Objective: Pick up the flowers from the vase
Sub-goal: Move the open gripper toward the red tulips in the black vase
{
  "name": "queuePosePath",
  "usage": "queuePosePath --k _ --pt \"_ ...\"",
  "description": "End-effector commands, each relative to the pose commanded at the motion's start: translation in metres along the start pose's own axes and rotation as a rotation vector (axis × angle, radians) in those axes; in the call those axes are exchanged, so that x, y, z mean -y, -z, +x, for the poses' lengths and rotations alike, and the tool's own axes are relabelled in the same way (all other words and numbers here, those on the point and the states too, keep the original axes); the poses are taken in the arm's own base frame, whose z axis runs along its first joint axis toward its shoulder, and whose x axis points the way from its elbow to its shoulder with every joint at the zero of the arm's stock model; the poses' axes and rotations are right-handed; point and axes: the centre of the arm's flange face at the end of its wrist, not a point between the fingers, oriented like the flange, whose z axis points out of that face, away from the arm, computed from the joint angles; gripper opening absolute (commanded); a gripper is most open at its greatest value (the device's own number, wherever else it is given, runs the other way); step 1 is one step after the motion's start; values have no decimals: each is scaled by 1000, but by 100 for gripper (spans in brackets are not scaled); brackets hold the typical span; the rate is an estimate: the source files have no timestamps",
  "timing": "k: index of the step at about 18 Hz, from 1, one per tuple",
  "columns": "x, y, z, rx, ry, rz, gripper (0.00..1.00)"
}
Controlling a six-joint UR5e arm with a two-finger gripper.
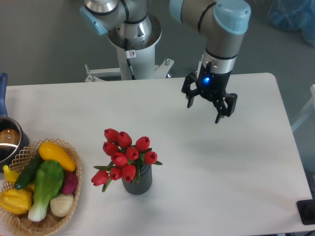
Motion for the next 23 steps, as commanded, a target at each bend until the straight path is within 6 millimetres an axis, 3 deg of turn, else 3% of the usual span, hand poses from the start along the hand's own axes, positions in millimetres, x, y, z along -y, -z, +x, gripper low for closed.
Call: queuePosePath --k 6,12,23 --pt "21 -7 5 -34 -14 87 100" --pt "29 -22 8 -92 34 203 100" --pt "60 -50 20 -146 23 206 100"
